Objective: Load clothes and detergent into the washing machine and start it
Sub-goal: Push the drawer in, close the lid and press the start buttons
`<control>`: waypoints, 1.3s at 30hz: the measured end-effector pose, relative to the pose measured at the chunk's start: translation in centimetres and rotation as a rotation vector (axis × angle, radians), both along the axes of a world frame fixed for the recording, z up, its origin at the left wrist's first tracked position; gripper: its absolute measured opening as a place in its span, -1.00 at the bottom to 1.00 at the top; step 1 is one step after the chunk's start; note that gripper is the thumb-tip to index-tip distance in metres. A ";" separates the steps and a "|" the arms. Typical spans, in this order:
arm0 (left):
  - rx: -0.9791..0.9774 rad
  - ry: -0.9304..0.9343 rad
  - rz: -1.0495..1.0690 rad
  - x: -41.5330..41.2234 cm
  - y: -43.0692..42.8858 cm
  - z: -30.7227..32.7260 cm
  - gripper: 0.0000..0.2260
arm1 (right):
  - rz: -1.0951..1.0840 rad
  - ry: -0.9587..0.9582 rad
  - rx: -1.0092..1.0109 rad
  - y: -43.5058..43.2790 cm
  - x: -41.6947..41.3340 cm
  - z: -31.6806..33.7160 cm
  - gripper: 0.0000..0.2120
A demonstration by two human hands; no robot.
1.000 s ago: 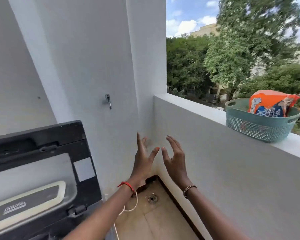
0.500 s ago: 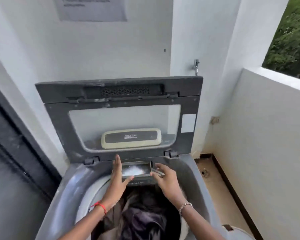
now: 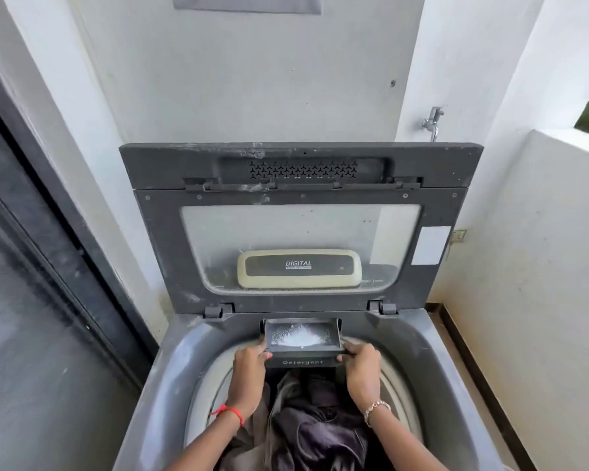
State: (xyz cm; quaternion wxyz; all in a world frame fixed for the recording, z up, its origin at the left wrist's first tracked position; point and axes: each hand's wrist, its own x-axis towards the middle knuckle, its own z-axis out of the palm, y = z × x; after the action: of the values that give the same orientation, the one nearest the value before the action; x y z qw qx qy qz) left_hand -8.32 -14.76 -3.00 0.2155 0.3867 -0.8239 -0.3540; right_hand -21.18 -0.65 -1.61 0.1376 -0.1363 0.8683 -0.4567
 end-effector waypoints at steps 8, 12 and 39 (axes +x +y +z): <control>0.074 0.045 0.166 -2.2 -1.5 1.2 -0.77 | -0.068 0.009 -0.026 -2.2 -1.5 0.6 -0.83; -0.078 -0.077 0.274 -2.3 -1.6 1.9 -0.85 | -0.077 0.082 0.027 -2.8 -2.8 0.2 -0.83; -0.902 0.243 -0.094 -5.8 -2.6 11.7 -0.76 | 0.260 0.660 -0.036 -4.3 -4.3 13.7 -0.79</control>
State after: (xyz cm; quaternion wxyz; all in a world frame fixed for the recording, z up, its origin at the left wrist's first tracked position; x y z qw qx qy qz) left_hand -14.10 -17.35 8.70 0.4406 0.1723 -0.8809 -0.0128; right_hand -25.50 -4.92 12.08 -0.0960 -0.3885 0.8332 -0.3817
